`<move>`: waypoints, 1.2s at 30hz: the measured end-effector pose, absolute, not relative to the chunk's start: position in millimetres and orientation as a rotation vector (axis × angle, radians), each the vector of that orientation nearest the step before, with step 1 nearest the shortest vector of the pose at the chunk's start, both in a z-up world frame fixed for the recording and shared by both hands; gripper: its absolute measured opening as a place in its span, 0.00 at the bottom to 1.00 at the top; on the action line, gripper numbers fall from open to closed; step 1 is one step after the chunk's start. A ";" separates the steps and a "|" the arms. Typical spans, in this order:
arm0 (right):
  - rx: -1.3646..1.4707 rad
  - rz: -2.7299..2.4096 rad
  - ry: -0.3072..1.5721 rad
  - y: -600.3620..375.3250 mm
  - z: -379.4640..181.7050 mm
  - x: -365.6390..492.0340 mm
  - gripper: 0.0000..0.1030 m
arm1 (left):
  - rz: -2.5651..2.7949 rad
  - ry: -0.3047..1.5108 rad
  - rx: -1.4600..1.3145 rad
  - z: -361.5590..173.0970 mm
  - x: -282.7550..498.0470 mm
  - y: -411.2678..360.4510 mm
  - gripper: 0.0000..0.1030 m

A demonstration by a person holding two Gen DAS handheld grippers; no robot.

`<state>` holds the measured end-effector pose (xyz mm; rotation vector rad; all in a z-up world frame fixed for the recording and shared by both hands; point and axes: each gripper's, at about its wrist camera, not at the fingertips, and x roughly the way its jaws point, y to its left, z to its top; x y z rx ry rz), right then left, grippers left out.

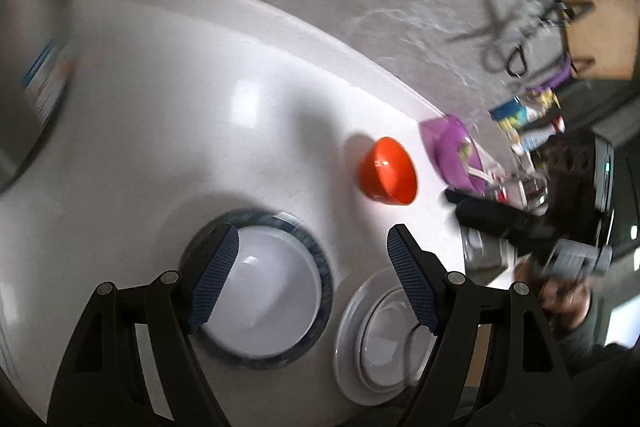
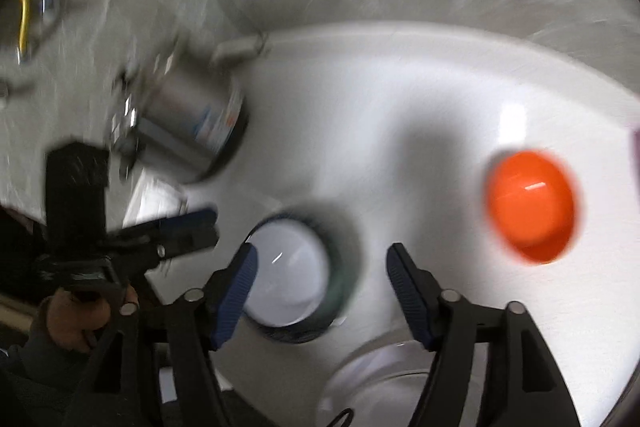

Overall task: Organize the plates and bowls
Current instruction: 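Move both grippers to the orange bowl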

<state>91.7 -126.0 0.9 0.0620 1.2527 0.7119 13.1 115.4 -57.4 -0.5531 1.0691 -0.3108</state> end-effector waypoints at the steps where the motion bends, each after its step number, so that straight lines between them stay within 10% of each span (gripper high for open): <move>1: 0.079 0.687 1.219 -144.0 8.4 97.1 0.75 | -0.331 1.058 -0.509 -52.1 18.7 108.0 0.76; 17: 0.370 0.438 1.276 -325.3 -71.8 163.2 0.83 | -0.352 1.265 -0.151 -101.8 165.5 -27.4 1.00; 36: 0.493 0.488 1.430 -314.0 -143.4 189.3 0.60 | -0.350 1.421 -0.133 -169.8 212.5 -61.1 0.88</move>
